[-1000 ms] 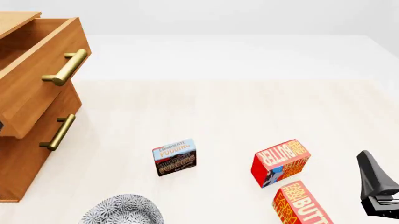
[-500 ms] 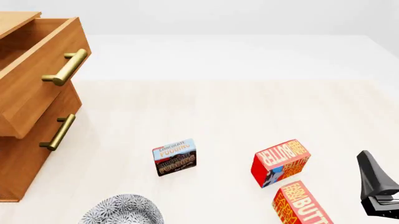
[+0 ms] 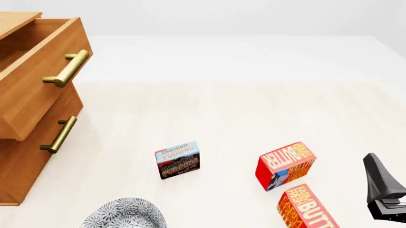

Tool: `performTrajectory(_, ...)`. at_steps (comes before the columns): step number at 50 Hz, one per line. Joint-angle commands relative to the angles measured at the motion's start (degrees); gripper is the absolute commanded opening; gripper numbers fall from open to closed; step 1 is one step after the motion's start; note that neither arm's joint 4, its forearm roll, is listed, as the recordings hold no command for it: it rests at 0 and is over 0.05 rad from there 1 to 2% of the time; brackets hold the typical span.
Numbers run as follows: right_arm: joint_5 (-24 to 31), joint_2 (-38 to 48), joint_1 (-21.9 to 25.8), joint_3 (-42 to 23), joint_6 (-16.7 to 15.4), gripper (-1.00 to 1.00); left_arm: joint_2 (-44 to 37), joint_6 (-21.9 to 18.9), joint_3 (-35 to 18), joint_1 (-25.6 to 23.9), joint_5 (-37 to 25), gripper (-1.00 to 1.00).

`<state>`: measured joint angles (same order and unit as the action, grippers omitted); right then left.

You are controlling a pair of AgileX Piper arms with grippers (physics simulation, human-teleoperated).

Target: Put the chocolate pudding in the top drawer of the cabinet and close it.

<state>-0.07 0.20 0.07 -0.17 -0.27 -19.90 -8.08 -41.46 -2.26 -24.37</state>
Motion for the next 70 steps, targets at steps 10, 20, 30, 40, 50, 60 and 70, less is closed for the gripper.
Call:
performTrajectory(10,0.0,0.0,0.0,0.0,0.0,1.00,-7.3,-0.8,-5.0,0.5,0.1,1.00)
performTrajectory(20,0.0,0.0,0.0,0.0,0.0,1.00,-11.0,-1.3,-7.9,1.3,0.0,1.00)
performTrajectory(30,0.0,0.0,0.0,0.0,0.0,1.00,-15.1,-1.5,-10.5,1.8,-0.7,1.00)
performTrajectory(40,0.0,0.0,0.0,0.0,0.0,1.00,-18.5,-1.6,-12.2,2.0,-1.4,1.00)
performTrajectory(50,0.0,0.0,0.0,0.0,0.0,1.00,-22.2,-2.4,-13.2,2.7,-0.8,1.00)
performTrajectory(60,0.0,0.0,0.0,0.0,0.0,1.00,-26.3,-2.4,-15.2,3.3,-1.4,1.00)
performTrajectory(70,0.0,0.0,0.0,0.0,0.0,1.00,-30.5,-4.1,-15.0,3.6,-1.5,1.00)
